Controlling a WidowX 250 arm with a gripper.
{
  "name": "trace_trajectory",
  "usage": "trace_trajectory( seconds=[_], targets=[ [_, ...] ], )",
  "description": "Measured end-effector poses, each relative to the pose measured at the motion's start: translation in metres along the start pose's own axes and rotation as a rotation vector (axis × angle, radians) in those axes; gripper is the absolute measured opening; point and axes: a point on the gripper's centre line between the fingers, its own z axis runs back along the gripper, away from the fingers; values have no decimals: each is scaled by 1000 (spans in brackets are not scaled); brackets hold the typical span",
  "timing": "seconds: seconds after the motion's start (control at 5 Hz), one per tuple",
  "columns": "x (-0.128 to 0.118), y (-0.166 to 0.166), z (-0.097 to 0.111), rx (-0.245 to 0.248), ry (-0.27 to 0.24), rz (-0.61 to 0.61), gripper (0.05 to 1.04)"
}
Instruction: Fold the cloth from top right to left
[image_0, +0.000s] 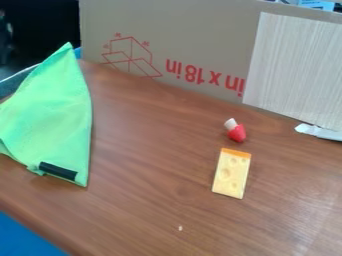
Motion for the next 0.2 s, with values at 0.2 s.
trace_trajectory(
  seconds=[0.2],
  targets=[
    [19, -14, 18, -28, 57, -36, 1001]
  ],
)
